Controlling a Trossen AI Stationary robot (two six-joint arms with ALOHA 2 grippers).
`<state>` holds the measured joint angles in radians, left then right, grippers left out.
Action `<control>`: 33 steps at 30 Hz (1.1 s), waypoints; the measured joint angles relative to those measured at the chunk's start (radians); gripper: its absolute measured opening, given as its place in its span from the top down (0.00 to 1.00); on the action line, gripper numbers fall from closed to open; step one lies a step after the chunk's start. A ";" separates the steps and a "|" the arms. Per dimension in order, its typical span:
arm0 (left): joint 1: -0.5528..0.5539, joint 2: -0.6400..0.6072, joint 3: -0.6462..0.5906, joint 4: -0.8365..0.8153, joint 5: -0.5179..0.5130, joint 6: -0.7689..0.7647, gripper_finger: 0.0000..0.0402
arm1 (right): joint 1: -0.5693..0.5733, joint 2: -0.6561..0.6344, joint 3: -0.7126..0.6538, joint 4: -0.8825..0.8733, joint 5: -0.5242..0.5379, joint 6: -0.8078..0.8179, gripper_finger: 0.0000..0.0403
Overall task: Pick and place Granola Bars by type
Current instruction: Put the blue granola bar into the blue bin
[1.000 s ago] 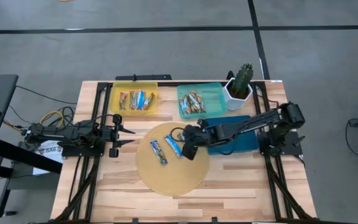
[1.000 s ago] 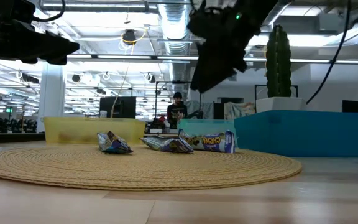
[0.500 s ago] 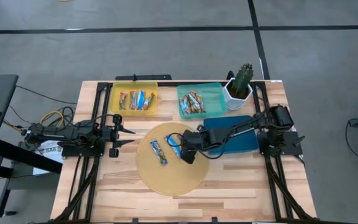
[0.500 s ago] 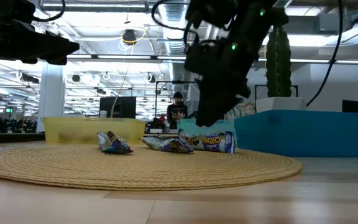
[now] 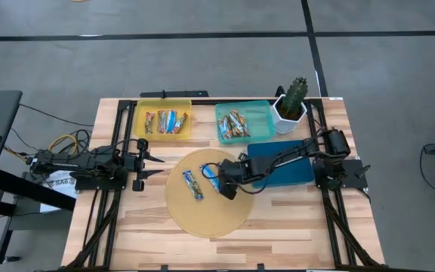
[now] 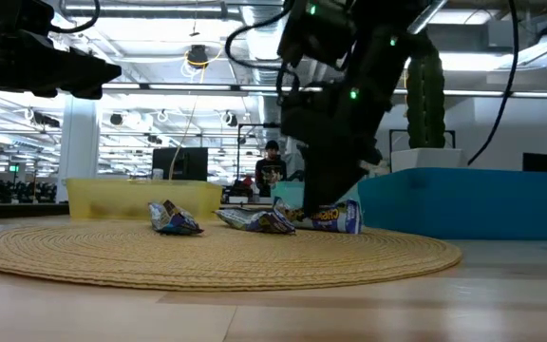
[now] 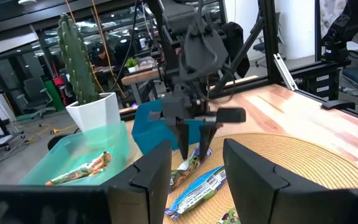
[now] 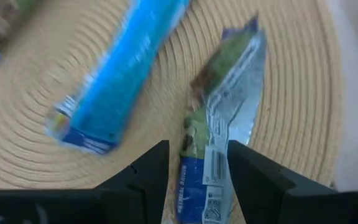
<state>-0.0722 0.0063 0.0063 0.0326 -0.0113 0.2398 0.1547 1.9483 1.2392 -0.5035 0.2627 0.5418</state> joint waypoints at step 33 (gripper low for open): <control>0.000 0.000 0.000 0.000 0.000 0.000 0.65 | 0.000 0.004 -0.002 -0.035 -0.002 -0.038 0.99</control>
<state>-0.0719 0.0063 0.0063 0.0326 -0.0110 0.2397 0.1543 1.9522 1.2377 -0.5381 0.2611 0.5043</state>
